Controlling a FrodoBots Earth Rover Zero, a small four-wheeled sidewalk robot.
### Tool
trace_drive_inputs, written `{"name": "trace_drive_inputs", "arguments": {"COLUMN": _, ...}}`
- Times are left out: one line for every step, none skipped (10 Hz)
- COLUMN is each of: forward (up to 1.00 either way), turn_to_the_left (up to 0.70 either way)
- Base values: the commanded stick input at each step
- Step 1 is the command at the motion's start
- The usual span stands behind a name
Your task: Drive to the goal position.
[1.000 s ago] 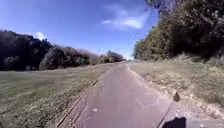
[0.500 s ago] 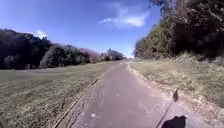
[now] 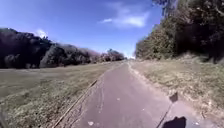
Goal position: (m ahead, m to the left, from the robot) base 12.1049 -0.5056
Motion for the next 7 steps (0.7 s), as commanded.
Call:
{"name": "trace_drive_inputs", "arguments": {"forward": 0.30, "turn_to_the_left": 0.00}}
{"name": "trace_drive_inputs", "arguments": {"forward": 0.30, "turn_to_the_left": 0.00}}
{"name": "trace_drive_inputs", "arguments": {"forward": 0.30, "turn_to_the_left": 0.00}}
{"name": "trace_drive_inputs", "arguments": {"forward": 0.30, "turn_to_the_left": 0.00}}
{"name": "trace_drive_inputs", "arguments": {"forward": 0.30, "turn_to_the_left": 0.00}}
{"name": "trace_drive_inputs", "arguments": {"forward": 0.30, "turn_to_the_left": 0.00}}
{"name": "trace_drive_inputs", "arguments": {"forward": 0.30, "turn_to_the_left": 0.00}}
